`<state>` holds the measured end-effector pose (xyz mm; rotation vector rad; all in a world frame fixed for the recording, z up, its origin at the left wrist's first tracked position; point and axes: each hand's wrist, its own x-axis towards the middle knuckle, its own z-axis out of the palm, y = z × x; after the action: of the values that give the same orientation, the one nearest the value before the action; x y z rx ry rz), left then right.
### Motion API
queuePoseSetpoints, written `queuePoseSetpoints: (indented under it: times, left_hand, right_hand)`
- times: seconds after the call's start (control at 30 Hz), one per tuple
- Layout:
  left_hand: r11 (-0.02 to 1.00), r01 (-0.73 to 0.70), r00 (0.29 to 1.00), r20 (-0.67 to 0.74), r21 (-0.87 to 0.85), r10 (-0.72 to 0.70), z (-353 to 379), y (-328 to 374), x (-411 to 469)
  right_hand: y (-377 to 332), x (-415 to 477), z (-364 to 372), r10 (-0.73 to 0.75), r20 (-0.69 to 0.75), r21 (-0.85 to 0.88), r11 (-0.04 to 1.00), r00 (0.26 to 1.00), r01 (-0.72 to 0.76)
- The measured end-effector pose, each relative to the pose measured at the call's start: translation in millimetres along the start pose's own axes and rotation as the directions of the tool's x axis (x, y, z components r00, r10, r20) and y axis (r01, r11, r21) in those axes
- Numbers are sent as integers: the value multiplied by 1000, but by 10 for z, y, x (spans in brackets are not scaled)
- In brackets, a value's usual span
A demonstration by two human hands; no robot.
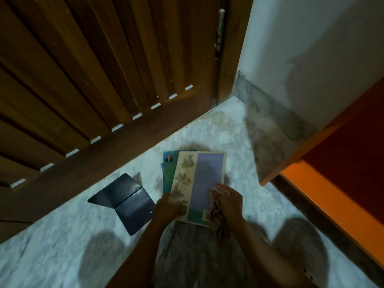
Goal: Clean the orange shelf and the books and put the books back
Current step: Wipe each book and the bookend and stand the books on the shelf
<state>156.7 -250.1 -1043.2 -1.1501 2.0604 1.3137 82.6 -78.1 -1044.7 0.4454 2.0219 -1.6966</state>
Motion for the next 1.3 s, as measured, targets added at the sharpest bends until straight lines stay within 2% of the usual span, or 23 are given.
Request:
queuePoseSetpoints:
  times: [0.07, 0.17, 0.3, 0.5, 0.67, 0.77, 0.87, 1.03, 1.17, 1.3]
  left_hand:
    - [997, -60, 998, 3, -58, 60, -13, 59, -142]
    - [957, -220, 975, -69, -186, 211, -55, 170, -353]
    - [870, -403, 914, -184, -283, 363, -194, 448, -770]
    - [679, -649, 760, -340, -343, 554, -516, 955, -1449]
    - [494, -831, 553, -469, -254, 689, -814, 1355, -2003]
    - [397, -890, 455, -471, -223, 756, -929, 1559, -2362]
    - [244, -935, 348, -527, -257, 776, -1006, 1731, -2658]
    - [32, -931, 243, -552, -364, 798, -1014, 1992, -3107]
    - [-46, -910, 210, -553, -413, 807, -970, 2089, -3308]
    - [-46, -921, 192, -554, -387, 810, -893, 2095, -3396]
  right_hand:
    - [-242, -121, -50, -77, 5, 51, 996, 997, 76]
    - [-679, -373, -161, -158, 32, 121, 981, 987, 153]
    - [-1264, -710, -358, -384, 84, 60, 923, 919, 380]
    - [-2059, -1289, -632, -521, 141, 158, 851, 842, 501]
    - [-2541, -1708, -985, -654, 148, 208, 754, 742, 623]
    - [-2732, -1907, -1210, -699, 125, 242, 710, 705, 661]
    - [-2829, -2026, -1391, -720, 85, 270, 682, 689, 680]
    - [-2871, -2133, -1509, -721, 61, 375, 657, 690, 653]
    - [-2927, -2156, -1481, -730, -72, 363, 616, 680, 699]
    - [-3097, -2173, -1460, -744, -247, 180, 595, 621, 783]
